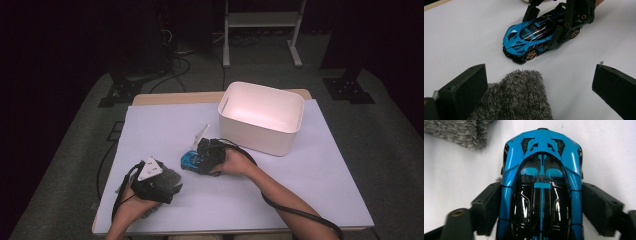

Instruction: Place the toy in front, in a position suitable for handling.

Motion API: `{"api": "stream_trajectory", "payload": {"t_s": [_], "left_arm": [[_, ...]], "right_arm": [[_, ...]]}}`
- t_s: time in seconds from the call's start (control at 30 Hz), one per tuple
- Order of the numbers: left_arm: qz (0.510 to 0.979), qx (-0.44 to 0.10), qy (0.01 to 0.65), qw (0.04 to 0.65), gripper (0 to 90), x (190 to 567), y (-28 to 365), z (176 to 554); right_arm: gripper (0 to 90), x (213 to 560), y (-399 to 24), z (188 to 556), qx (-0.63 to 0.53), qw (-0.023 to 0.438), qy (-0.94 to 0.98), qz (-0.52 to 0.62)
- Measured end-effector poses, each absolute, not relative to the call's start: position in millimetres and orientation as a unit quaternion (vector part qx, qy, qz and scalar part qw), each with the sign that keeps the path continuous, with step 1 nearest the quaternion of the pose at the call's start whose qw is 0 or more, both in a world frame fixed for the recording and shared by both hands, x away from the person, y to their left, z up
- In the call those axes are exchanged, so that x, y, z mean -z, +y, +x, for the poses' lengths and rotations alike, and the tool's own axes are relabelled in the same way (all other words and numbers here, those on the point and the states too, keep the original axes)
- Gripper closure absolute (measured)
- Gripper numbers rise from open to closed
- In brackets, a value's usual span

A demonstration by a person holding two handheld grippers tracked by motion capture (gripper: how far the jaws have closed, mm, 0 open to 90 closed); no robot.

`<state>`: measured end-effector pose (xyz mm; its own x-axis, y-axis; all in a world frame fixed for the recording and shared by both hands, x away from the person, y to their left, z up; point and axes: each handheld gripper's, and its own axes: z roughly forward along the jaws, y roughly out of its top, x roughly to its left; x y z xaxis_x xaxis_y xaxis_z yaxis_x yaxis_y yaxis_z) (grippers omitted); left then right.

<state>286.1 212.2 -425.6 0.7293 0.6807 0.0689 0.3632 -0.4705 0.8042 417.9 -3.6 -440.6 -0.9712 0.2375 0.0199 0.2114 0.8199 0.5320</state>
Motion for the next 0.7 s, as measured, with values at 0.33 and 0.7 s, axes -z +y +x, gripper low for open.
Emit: {"api": "stream_trajectory", "payload": {"t_s": [0.33, 0.7], "left_arm": [[0.834, -0.194, 0.314, 0.41, 0.0, 426.1, 212.3, 286.4], [0.833, -0.197, 0.315, 0.41, 0.0, 425.0, 214.2, 286.5]], "right_arm": [[24.8, 439.3, -3.9, 416.5, -0.276, 0.022, 0.953, 0.122], [26.1, 431.4, -6.1, 414.6, -0.274, 0.021, 0.955, 0.113]]}}
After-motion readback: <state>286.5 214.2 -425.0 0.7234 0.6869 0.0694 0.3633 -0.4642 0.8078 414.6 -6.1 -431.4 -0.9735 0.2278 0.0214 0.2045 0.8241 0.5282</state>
